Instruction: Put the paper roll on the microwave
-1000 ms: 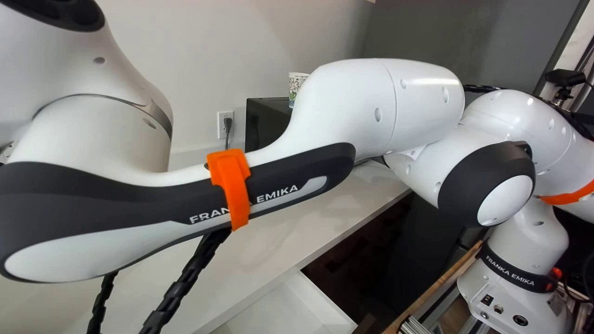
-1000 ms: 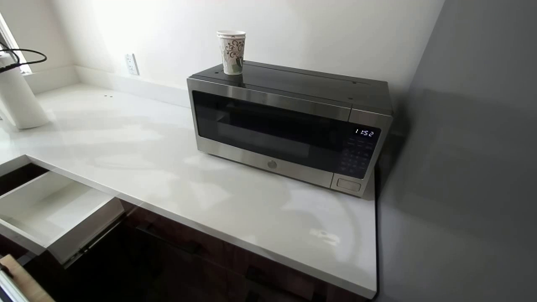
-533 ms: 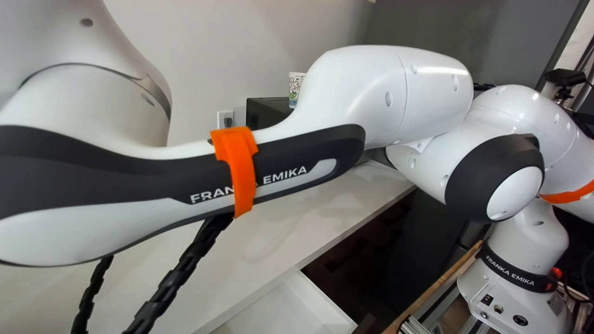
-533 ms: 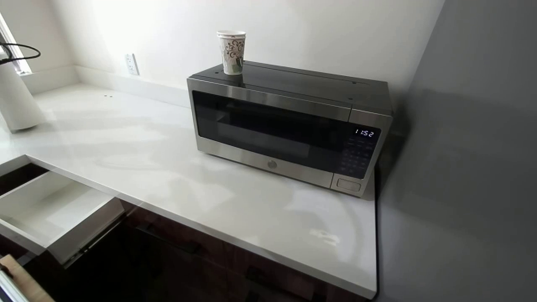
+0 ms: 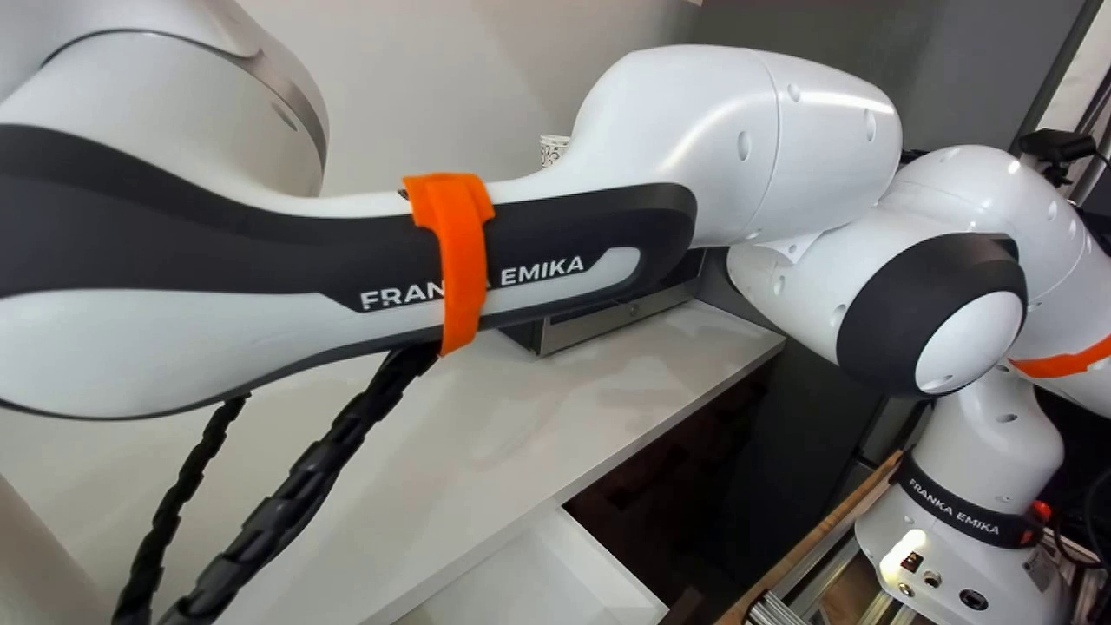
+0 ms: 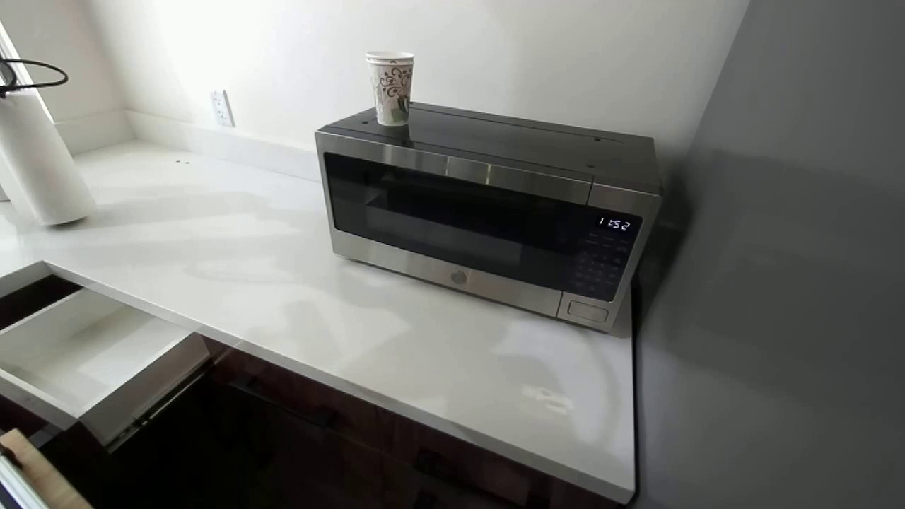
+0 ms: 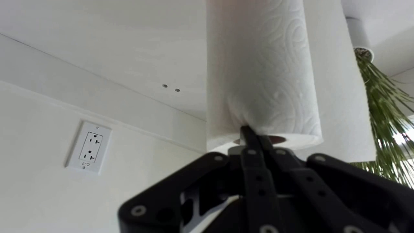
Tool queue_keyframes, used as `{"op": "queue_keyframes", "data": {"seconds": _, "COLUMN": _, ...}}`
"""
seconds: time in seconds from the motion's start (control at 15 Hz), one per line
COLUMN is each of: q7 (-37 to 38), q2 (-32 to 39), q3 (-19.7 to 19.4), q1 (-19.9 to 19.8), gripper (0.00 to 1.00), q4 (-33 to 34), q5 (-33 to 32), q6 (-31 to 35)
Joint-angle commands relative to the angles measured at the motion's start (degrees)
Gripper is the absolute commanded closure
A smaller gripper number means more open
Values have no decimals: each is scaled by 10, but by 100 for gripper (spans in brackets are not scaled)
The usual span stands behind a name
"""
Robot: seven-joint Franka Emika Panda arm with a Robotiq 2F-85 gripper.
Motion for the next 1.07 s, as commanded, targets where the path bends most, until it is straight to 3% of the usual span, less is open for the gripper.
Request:
{"op": "queue_keyframes", "data": {"seconds": 0.0, "q7": -9, "q2": -3, "q3": 7, "q1": 1, "gripper": 99, "q4": -1, "q5": 10, "q6": -38}}
{"op": "queue_keyframes", "data": {"seconds": 0.07, "q7": -7, "q2": -5, "q3": 6, "q1": 2, "gripper": 99, "q4": -2, "q5": 10, "q6": -45}}
{"op": "queue_keyframes", "data": {"seconds": 0.13, "q7": -9, "q2": -8, "q3": 6, "q1": 3, "gripper": 73, "q4": -3, "q5": 9, "q6": -55}}
{"op": "queue_keyframes", "data": {"seconds": 0.2, "q7": -9, "q2": -11, "q3": 7, "q1": 3, "gripper": 71, "q4": -3, "q5": 10, "q6": -64}}
{"op": "queue_keyframes", "data": {"seconds": 0.33, "q7": -4, "q2": -17, "q3": 4, "q1": 6, "gripper": 58, "q4": -2, "q5": 7, "q6": -86}}
{"op": "queue_keyframes", "data": {"seconds": 0.4, "q7": -23, "q2": 19, "q3": -14, "q1": 12, "gripper": 50, "q4": 70, "q5": 34, "q6": -128}}
{"op": "queue_keyframes", "data": {"seconds": 0.47, "q7": -22, "q2": 16, "q3": -15, "q1": 14, "gripper": 43, "q4": 74, "q5": 38, "q6": -150}}
{"op": "queue_keyframes", "data": {"seconds": 0.6, "q7": -9, "q2": -19, "q3": -23, "q1": 20, "gripper": 28, "q4": 30, "q5": 44, "q6": -160}}
{"op": "queue_keyframes", "data": {"seconds": 0.73, "q7": 4, "q2": -19, "q3": -32, "q1": 23, "gripper": 12, "q4": 35, "q5": 46, "q6": -153}}
{"op": "queue_keyframes", "data": {"seconds": 0.87, "q7": 27, "q2": -19, "q3": -45, "q1": 25, "gripper": 1, "q4": 35, "q5": 43, "q6": -144}}
{"op": "queue_keyframes", "data": {"seconds": 1.0, "q7": 43, "q2": -19, "q3": -49, "q1": 24, "gripper": 0, "q4": 36, "q5": 47, "q6": -158}}
